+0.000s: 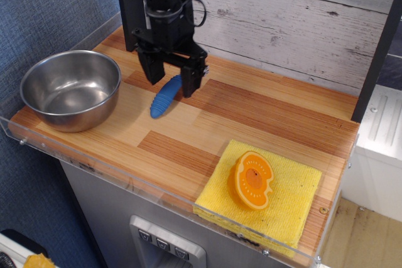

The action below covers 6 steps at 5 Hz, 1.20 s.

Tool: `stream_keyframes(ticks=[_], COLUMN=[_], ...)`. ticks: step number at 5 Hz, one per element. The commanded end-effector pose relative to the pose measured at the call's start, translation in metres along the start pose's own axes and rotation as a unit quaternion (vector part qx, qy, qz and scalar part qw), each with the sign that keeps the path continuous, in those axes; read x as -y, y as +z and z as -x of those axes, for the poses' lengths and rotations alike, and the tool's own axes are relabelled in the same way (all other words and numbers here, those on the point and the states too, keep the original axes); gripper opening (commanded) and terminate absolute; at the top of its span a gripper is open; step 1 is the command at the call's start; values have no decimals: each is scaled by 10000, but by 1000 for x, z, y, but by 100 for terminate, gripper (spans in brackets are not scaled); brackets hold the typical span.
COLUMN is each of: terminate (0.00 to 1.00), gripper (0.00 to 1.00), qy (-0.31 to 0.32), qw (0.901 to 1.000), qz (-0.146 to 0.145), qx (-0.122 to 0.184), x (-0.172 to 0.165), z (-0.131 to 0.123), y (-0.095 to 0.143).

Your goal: Move the fork to the top right of the bowl

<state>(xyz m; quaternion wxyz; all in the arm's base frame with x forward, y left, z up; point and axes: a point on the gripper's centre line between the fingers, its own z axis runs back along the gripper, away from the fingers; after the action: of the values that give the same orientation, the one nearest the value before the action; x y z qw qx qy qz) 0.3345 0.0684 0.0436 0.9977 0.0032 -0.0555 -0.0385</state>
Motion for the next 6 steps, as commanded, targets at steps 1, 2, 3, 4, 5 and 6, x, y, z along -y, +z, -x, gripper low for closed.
stream_keyframes(ticks=[1,2,3,4,5,6], terminate=[0,0,0,0,0,0], gripper=[100,100,100,100,100,100], qy=[-246,-110,170,290,302,247], qw=[9983,9971,9963,9965,9971,9978], qz=[-16,60,27,-13,-51,-81], qx=[530,746,844,778,701,602], x=[27,35,29,24,22,21], z=[-1,12,19,22,22,21], y=[50,78,91,91,90,87])
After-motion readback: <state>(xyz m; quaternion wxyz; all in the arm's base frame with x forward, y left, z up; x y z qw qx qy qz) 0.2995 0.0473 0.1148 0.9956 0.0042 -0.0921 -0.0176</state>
